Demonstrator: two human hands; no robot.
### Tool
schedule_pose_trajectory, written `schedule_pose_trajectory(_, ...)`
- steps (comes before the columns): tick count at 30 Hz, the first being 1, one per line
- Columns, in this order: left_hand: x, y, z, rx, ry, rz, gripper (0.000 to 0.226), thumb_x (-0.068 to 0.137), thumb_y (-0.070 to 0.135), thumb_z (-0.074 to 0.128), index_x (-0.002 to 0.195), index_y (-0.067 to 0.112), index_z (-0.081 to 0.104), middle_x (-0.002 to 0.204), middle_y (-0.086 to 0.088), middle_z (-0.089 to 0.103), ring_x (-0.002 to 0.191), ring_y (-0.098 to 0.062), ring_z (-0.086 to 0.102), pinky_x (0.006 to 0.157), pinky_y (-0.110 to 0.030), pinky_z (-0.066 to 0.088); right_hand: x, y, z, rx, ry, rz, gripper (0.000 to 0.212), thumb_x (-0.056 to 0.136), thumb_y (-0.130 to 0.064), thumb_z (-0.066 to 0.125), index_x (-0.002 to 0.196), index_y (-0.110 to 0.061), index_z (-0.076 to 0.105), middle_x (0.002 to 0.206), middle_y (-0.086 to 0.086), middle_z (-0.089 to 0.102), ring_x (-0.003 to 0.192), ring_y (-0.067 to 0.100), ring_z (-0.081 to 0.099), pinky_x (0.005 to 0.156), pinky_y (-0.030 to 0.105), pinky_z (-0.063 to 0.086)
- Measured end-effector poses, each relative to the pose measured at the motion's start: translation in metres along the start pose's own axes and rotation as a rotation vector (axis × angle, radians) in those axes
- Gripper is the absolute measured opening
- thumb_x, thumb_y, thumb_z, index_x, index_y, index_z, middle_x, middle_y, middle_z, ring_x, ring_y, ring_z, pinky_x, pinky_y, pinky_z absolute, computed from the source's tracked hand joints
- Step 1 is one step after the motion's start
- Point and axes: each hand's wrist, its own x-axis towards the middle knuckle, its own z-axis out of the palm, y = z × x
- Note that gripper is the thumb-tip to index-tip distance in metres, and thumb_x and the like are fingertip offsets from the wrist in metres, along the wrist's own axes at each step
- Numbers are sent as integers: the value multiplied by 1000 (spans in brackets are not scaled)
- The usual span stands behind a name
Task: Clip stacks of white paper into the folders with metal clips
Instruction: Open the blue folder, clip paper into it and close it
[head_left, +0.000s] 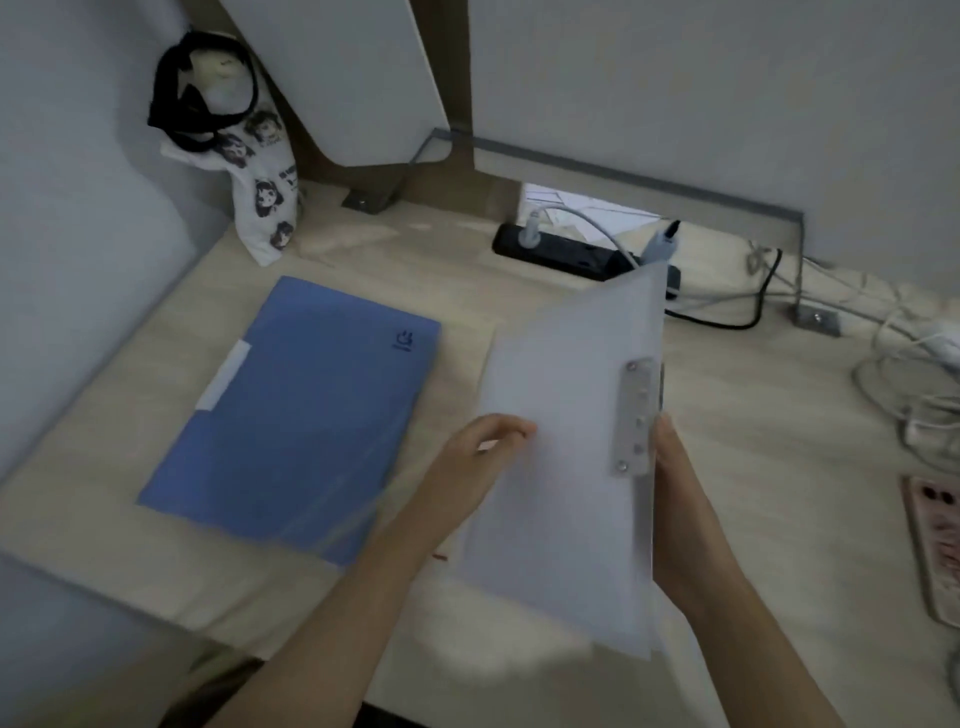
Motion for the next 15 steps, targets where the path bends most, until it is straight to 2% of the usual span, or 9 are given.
schedule_pose_trajectory(2, 9, -22, 15, 106, 134, -43, 27, 92, 11, 50, 116, 14, 61, 123, 2, 56, 115, -10, 50, 83, -3, 36, -2, 5, -29, -15, 148, 13, 39, 95, -42, 35, 100, -19, 66, 93, 1, 74, 82, 15, 71, 66, 30, 55)
schedule_pose_trajectory(4, 15, -45, 24, 222, 215, -136, 42, 91, 14, 53, 133, 14, 47, 138, -3, 42, 129, -18, 39, 98, -14, 30, 0, 15, -58, -126, 296, 2, 28, 96, -28, 40, 91, -15, 64, 86, 6, 70, 69, 16, 69, 63, 30, 48)
schedule_pose_trajectory(7, 18, -71, 33, 295, 224, -253, 65, 86, 27, 57, 143, 13, 30, 149, -7, 29, 136, -25, 31, 112, -35, 30, 7, 36, -85, -370, 406, -5, 16, 94, -12, 43, 99, -12, 58, 88, 9, 64, 71, 20, 62, 63, 32, 48)
schedule_pose_trajectory(8, 17, -75, 34, 314, 221, -256, 69, 83, 31, 57, 143, 13, 29, 149, -8, 29, 136, -27, 32, 110, -42, 34, 11, 44, -91, -471, 423, 8, 14, 93, -9, 44, 100, -12, 57, 85, 7, 63, 71, 20, 60, 62, 31, 47)
schedule_pose_trajectory(10, 16, -79, 37, 358, 229, -246, 71, 81, 31, 57, 143, 13, 27, 146, -9, 31, 133, -29, 35, 106, -47, 37, 17, 57, -101, -692, 435, 29, 8, 88, -5, 50, 86, -12, 53, 74, 6, 55, 64, 21, 51, 56, 29, 39)
schedule_pose_trajectory(12, 16, -82, 37, 387, 239, -252, 69, 84, 24, 57, 144, 13, 24, 145, -8, 32, 127, -30, 41, 105, -48, 39, 21, 69, -107, -855, 465, 59, 10, 83, -4, 56, 83, -12, 49, 77, 11, 48, 70, 25, 46, 61, 30, 39)
schedule_pose_trajectory(15, 17, -85, 28, 358, 214, -273, 69, 80, 31, 54, 142, 15, 29, 138, -6, 43, 111, -26, 55, 95, -44, 49, 21, 76, -105, -924, 507, 71, 24, 79, -2, 61, 100, -8, 52, 90, 9, 43, 87, 30, 49, 80, 36, 46)
